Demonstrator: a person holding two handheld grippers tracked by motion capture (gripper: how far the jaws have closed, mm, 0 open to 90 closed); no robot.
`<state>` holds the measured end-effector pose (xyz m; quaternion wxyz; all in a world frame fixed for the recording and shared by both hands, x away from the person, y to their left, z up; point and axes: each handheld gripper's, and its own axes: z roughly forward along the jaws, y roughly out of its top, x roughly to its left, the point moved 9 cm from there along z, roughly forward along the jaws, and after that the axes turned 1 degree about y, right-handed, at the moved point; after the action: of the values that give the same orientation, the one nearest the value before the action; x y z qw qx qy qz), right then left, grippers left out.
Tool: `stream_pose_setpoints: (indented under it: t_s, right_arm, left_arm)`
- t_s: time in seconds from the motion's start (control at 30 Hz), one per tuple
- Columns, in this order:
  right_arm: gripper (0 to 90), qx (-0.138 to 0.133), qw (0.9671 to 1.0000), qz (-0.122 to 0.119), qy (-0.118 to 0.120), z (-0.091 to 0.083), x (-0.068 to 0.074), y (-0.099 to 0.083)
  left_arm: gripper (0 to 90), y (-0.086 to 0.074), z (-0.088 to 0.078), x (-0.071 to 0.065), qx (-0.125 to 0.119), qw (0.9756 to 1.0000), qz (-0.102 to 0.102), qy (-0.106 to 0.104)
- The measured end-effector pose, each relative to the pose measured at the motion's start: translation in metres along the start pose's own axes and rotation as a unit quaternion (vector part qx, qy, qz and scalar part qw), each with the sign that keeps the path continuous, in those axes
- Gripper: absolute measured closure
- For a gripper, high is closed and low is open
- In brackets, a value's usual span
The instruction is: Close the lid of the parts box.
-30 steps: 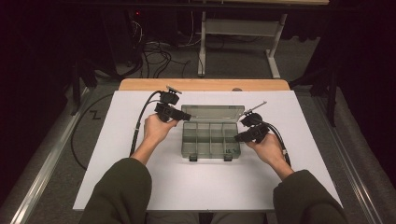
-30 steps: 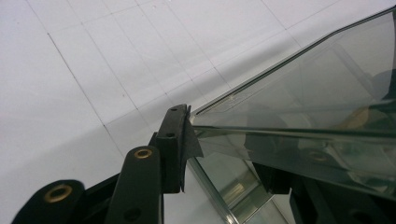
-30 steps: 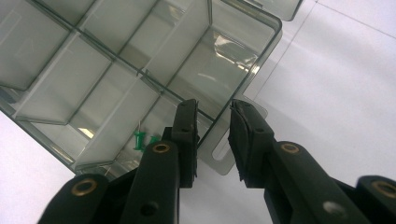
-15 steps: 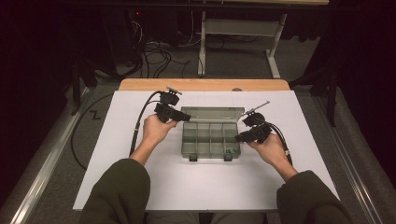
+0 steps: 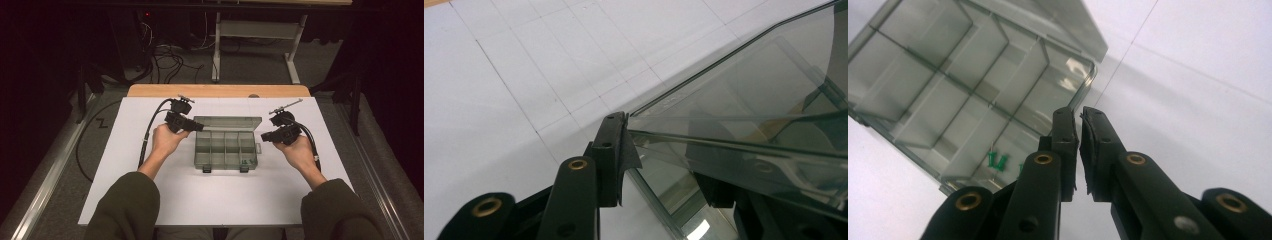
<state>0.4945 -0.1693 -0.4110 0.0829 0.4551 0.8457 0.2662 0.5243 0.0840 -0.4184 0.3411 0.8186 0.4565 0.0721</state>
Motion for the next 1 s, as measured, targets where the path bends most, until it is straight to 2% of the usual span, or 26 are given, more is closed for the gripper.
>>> stream_pose_setpoints:
  t_s: [0.23, 0.47, 0.6, 1.0]
  right_arm:
    - [88.0, -0.005, 1.0000, 0.002, -0.004, -0.005, -0.001, 0.009]
    - [89.3, -0.019, 0.9998, 0.004, 0.001, -0.008, 0.001, 0.020]
    - [89.3, -0.022, 0.9998, 0.002, -0.001, -0.007, 0.002, 0.023]
    - [89.2, -0.030, 0.9994, 0.018, -0.007, -0.008, -0.004, 0.027]
  left_arm:
    - [59.6, 0.000, -0.002, -0.001, -0.002, 1.0000, 0.002, 0.001]
    - [60.8, -0.002, -0.003, -0.003, -0.003, 0.9998, 0.016, 0.010]
    - [61.4, -0.003, -0.004, -0.003, -0.003, 0.9997, 0.022, 0.011]
    - [62.1, -0.006, -0.005, -0.004, -0.001, 0.9996, 0.028, 0.011]
